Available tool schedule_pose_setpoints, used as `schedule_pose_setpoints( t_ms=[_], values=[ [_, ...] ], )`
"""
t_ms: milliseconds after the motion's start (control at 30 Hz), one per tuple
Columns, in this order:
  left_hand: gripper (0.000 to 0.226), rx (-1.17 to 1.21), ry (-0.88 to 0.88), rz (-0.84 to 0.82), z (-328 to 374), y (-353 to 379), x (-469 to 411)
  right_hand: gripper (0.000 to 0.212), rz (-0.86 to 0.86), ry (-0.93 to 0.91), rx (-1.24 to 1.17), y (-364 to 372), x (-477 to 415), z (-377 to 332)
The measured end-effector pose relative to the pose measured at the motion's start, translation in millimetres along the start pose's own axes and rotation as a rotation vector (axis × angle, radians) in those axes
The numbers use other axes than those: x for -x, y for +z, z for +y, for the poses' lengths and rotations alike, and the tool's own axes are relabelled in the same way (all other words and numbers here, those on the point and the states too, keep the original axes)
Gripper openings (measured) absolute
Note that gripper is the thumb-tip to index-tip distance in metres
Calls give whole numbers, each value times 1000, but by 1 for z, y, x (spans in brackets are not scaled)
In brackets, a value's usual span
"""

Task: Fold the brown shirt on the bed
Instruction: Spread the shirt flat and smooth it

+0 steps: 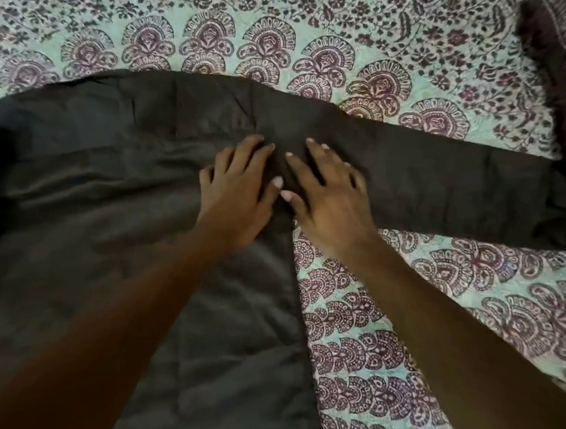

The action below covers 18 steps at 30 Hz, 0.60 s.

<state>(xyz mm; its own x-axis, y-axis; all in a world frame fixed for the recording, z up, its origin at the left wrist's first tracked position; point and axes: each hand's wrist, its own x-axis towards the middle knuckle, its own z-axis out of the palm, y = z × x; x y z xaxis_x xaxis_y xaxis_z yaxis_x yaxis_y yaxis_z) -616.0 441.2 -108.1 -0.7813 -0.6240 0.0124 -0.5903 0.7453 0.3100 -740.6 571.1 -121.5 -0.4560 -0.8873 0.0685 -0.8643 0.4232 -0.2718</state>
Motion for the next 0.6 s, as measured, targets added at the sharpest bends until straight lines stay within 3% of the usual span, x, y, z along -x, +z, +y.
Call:
schedule_pose_setpoints(
  t_ms=[100, 267, 333, 433, 467, 600],
  values=[
    [63, -107, 32, -48, -8, 15, 9, 64, -45, 131, 153, -14, 26, 48],
    [63, -61, -56, -42, 22, 9, 11, 69, -130, 541, 67, -48, 36, 109],
    [61, -17, 8, -38, 43, 11, 16, 71, -103, 492, 81, -52, 40, 103],
    [65, -41, 94, -70, 60, 30, 23, 65, -140, 132, 164, -40, 58, 96],
    [68, -53, 84, -68, 60, 36, 24, 65, -141, 100, 171, -40, 64, 103],
    [73, -49, 38, -59, 57, 44, 21, 77, -111, 253, 121, -59, 78, 153]
  ],
)
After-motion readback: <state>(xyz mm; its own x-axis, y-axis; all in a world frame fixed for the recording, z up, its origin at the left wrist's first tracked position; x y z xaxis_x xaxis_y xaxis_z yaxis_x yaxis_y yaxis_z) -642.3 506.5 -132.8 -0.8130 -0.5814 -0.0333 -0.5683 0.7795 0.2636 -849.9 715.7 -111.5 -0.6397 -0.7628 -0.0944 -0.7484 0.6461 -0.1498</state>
